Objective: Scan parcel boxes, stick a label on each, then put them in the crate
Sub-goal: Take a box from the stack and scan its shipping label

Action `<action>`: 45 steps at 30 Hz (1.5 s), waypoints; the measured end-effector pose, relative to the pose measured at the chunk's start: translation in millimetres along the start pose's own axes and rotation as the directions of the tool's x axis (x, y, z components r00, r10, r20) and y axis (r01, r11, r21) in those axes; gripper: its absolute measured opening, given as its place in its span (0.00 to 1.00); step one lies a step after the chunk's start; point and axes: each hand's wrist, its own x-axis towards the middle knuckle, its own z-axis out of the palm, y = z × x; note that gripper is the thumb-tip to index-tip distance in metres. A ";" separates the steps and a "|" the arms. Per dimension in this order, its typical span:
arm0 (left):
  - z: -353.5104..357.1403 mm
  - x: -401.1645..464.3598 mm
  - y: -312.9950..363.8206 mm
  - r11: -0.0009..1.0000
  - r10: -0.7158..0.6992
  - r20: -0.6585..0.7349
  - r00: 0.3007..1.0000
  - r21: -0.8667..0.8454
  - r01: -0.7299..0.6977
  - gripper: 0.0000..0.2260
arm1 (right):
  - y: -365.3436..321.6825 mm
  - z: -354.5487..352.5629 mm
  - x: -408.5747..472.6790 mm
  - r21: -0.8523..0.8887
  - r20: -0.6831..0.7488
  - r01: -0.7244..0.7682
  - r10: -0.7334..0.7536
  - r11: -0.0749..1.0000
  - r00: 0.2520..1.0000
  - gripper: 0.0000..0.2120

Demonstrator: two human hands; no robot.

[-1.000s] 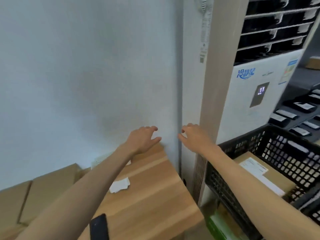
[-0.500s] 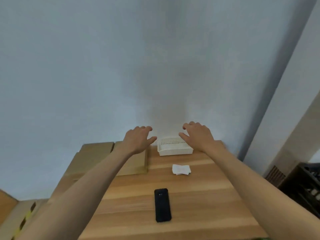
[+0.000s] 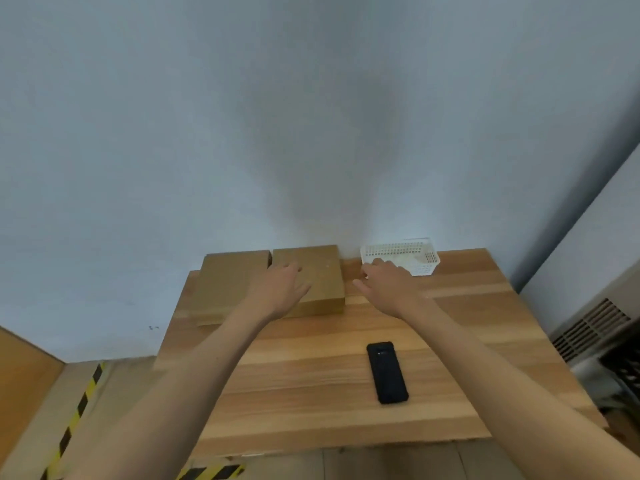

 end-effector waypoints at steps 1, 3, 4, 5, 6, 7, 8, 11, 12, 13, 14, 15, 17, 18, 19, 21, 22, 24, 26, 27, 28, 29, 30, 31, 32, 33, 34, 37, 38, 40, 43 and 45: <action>7.9 2.6 -7.4 1.000 0.003 0.011 1.000 -0.006 -0.003 0.24 | -2.5 9.1 4.2 0.003 0.013 -0.007 0.006 1.000 1.000 0.18; 22.7 8.3 -22.2 1.000 -0.010 0.039 0.999 -0.020 0.010 0.24 | -7.3 24.9 13.7 0.001 0.037 -0.014 0.014 1.000 0.999 0.17; 29.4 11.8 -29.6 0.999 -0.027 0.059 0.998 -0.026 0.028 0.24 | -9.1 32.8 19.8 -0.007 0.050 -0.013 0.014 1.000 0.999 0.17; 36.7 16.8 -37.6 0.998 -0.046 0.081 0.996 -0.036 0.049 0.24 | -10.0 40.3 26.8 -0.011 0.061 -0.011 0.011 1.000 0.998 0.16; 44.6 21.7 -46.1 0.996 -0.067 0.105 0.992 -0.054 0.073 0.24 | -10.1 48.2 35.0 -0.009 0.065 -0.005 0.006 1.000 0.998 0.16; 52.1 27.2 -54.7 0.992 -0.090 0.123 0.988 -0.071 0.099 0.24 | -10.2 55.5 44.2 -0.007 0.066 -0.002 0.002 1.000 0.998 0.16; 59.1 33.7 -63.5 0.988 -0.116 0.139 0.984 -0.086 0.129 0.25 | -9.6 61.4 54.6 -0.003 0.066 0.000 0.000 1.000 0.998 0.17; 77.3 51.5 -87.0 0.968 -0.201 0.182 0.963 -0.116 0.224 0.25 | -5.7 81.8 86.2 0.054 0.117 -0.026 0.019 0.998 0.993 0.17; 83.7 57.7 -94.0 0.962 -0.224 0.188 0.956 -0.115 0.248 0.24 | -3.9 89.3 96.4 0.072 0.131 -0.038 0.028 0.997 0.991 0.17; 90.0 64.3 -100.0 0.957 -0.241 0.195 0.951 -0.118 0.266 0.24 | -1.5 97.6 106.5 0.088 0.142 -0.049 0.036 0.995 0.989 0.16; 96.8 70.6 -105.1 0.949 -0.258 0.203 0.944 -0.128 0.287 0.23 | 0.5 105.3 115.6 0.095 0.149 -0.056 0.042 0.994 0.988 0.15; 104.5 77.6 -110.2 0.939 -0.274 0.214 0.938 -0.150 0.309 0.23 | 2.1 112.0 124.1 0.097 0.155 -0.069 0.053 0.993 0.986 0.15; 117.7 88.9 -118.5 0.912 -0.306 0.256 0.917 -0.196 0.360 0.22 | 5.2 127.4 138.7 0.095 0.193 -0.103 0.084 0.990 0.978 0.16; 124.9 95.3 -123.4 0.903 -0.313 0.271 0.910 -0.214 0.373 0.23 | 5.9 135.5 145.7 0.094 0.205 -0.120 0.099 0.988 0.974 0.16; 133.7 102.0 -128.9 0.900 -0.311 0.281 0.908 -0.221 0.376 0.23 | 5.7 143.2 151.8 0.090 0.212 -0.138 0.116 0.986 0.970 0.17; 149.1 116.0 -140.5 0.896 -0.294 0.311 0.904 -0.239 0.374 0.24 | 4.4 157.9 165.1 0.086 0.228 -0.174 0.150 0.981 0.962 0.19; 156.4 123.9 -146.0 0.887 -0.290 0.321 0.902 -0.264 0.379 0.24 | 4.0 165.1 171.6 0.088 0.248 -0.193 0.167 0.977 0.954 0.21; 169.7 135.6 -154.4 0.868 -0.289 0.345 0.893 -0.299 0.397 0.25 | 3.2 179.8 181.2 0.098 0.268 -0.253 0.219 0.963 0.938 0.25; 178.7 146.6 -160.0 0.847 -0.287 0.362 0.887 -0.337 0.412 0.26 | 3.3 191.9 191.6 0.160 0.296 -0.360 0.303 0.919 0.906 0.28; 182.2 151.8 -161.2 0.830 -0.291 0.370 0.883 -0.361 0.425 0.25 | 3.7 197.3 195.9 0.208 0.321 -0.420 0.344 0.883 0.883 0.29; 187.1 156.1 -163.3 0.814 -0.298 0.377 0.877 -0.379 0.440 0.25 | 4.5 204.0 200.2 0.251 0.338 -0.460 0.368 0.852 0.866 0.29; 192.0 161.1 -165.2 0.804 -0.306 0.380 0.873 -0.389 0.451 0.25 | 5.5 211.0 204.1 0.284 0.353 -0.490 0.385 0.824 0.853 0.30; 197.0 165.2 -167.7 0.792 -0.315 0.385 0.867 -0.397 0.464 0.25 | 6.3 217.6 207.2 0.311 0.362 -0.510 0.396 0.802 0.844 0.30; 201.0 168.9 -169.0 0.780 -0.327 0.389 0.861 -0.404 0.478 0.24 | 6.0 222.4 210.1 0.336 0.357 -0.532 0.418 0.777 0.835 0.29; 204.8 172.0 -168.9 0.766 -0.339 0.390 0.856 -0.414 0.492 0.24 | 7.2 227.7 213.3 0.359 0.338 -0.553 0.447 0.752 0.828 0.29; 209.2 174.6 -168.8 0.749 -0.351 0.395 0.849 -0.426 0.508 0.24 | 7.8 232.2 216.5 0.370 0.322 -0.570 0.474 0.734 0.820 0.29; 212.2 176.1 -167.3 0.737 -0.367 0.393 0.843 -0.431 0.521 0.23 | 8.1 236.6 219.2 0.376 0.319 -0.583 0.490 0.720 0.811 0.29; 219.5 182.1 -164.1 0.728 -0.415 0.375 0.829 -0.410 0.550 0.21 | 11.2 251.8 226.0 0.417 0.349 -0.602 0.492 0.681 0.798 0.30; 222.0 183.2 -163.5 0.728 -0.423 0.377 0.824 -0.400 0.557 0.22 | 12.8 255.1 226.6 0.423 0.349 -0.605 0.495 0.675 0.796 0.30; 227.4 179.5 -162.7 0.722 -0.434 0.392 0.811 -0.387 0.573 0.22 | 16.2 257.8 221.8 0.411 0.351 -0.606 0.496 0.681 0.794 0.30; 234.3 157.5 -156.1 0.711 -0.438 0.410 0.800 -0.387 0.587 0.24 | 21.0 256.8 196.6 0.405 0.390 -0.622 0.489 0.670 0.780 0.29; 241.3 133.9 -152.0 0.689 -0.428 0.434 0.792 -0.410 0.597 0.23 | 25.2 259.0 171.8 0.421 0.417 -0.640 0.490 0.642 0.766 0.26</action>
